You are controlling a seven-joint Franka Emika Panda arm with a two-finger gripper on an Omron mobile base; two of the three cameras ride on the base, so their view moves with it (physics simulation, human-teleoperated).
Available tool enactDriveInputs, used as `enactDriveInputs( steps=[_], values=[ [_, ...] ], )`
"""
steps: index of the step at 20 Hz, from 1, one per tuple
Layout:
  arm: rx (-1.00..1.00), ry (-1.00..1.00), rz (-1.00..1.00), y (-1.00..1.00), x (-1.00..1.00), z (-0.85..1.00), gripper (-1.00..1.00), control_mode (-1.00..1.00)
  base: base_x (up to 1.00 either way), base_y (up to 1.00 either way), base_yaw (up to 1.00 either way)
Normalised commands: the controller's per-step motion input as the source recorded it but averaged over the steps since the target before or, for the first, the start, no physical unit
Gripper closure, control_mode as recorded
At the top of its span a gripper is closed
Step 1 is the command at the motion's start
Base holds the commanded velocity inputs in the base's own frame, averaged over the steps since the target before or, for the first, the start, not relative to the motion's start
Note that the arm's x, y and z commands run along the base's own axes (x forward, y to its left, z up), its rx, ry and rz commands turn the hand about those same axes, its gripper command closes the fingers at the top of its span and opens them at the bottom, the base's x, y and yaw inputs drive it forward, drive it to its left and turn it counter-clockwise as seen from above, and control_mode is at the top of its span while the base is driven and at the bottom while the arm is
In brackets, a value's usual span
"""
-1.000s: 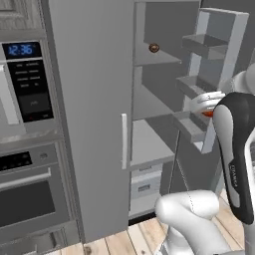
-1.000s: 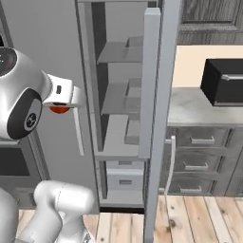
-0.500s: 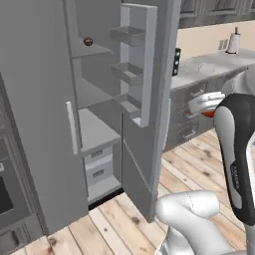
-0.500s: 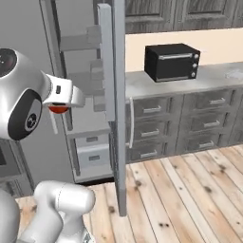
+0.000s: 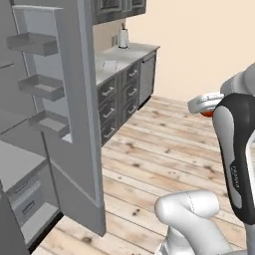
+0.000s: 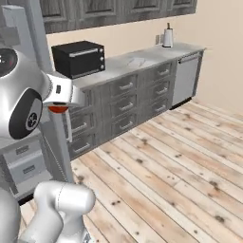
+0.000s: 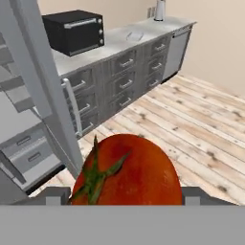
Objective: Take the tomato and potato out of the freezer and place them in the tupperware container on the counter. Then put the tupperware containing the vegetables back in the freezer.
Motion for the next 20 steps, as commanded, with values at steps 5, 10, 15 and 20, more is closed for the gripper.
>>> enactDriveInputs(
  steps=[5, 10, 15, 20],
  values=[
    [0.0, 0.0, 0.0, 0.0, 0.0, 0.0, 1.0, 1.0, 0.44, -0.19, -0.68],
    [0.0, 0.0, 0.0, 0.0, 0.0, 0.0, 1.0, 1.0, 0.99, 0.02, -0.5],
    [0.0, 0.0, 0.0, 0.0, 0.0, 0.0, 1.0, 1.0, 1.0, 0.29, -0.39],
    [0.0, 0.0, 0.0, 0.0, 0.0, 0.0, 1.0, 1.0, 1.0, 0.32, -0.1]
  ],
)
